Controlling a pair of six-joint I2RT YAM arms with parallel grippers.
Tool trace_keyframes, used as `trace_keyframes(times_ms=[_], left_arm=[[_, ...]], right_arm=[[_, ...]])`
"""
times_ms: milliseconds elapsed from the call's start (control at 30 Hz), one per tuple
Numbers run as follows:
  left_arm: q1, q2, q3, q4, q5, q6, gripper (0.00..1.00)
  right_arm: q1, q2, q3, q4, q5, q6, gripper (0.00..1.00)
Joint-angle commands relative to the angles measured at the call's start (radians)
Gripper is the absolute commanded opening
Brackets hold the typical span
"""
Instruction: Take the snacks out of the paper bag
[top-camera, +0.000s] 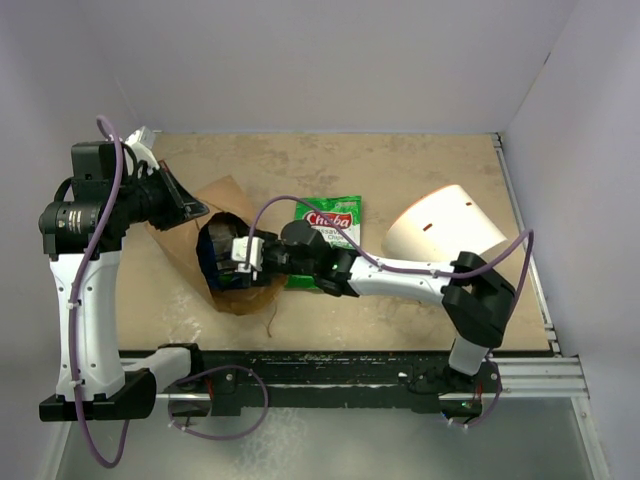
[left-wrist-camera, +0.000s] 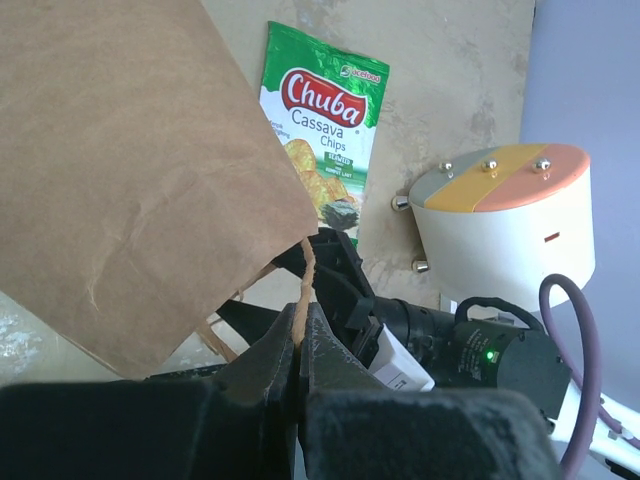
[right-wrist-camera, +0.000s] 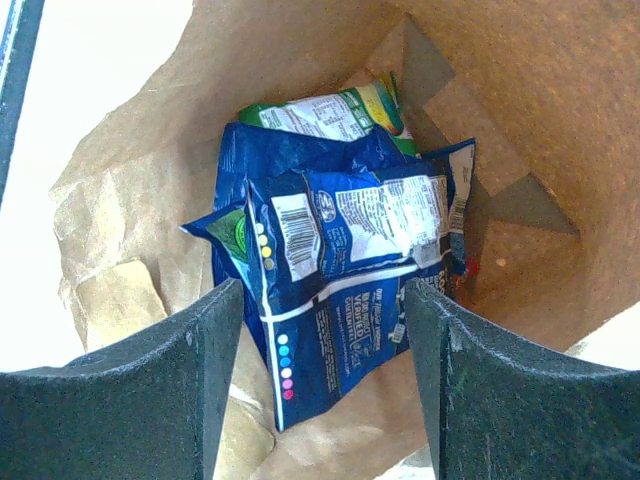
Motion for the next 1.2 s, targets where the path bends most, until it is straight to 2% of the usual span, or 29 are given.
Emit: trace_keyframes(times_ms=[0,233,667,833,1167], left_arm=[[0.002,-0.02,0.012,0.03,0.005,0.016,0.0],[0.002,-0.014,0.008,0.036,0.007,0.013,0.0],[0.002,0.002,0.024,0.021,0.008,0.025,0.0],[0.002,-0.001,0.018,0.026,0.026,0.037,0.0],[0.001,0.019,0.028,0.047,0.066,0.047,0.0]], right_arm=[[0.001,0.031,0.045,0.056,-0.02,-0.014,0.66],[0.028,0.133,0.14,0.069,-0.043,0.034,0.64],[0.043,0.246,0.226,0.112,0.063,0.058,0.67],[0.044,0.308,0.291,0.084,0.179,0.079,0.66],[0.044,0.336,0.276,0.113,0.166,0.037,0.67]])
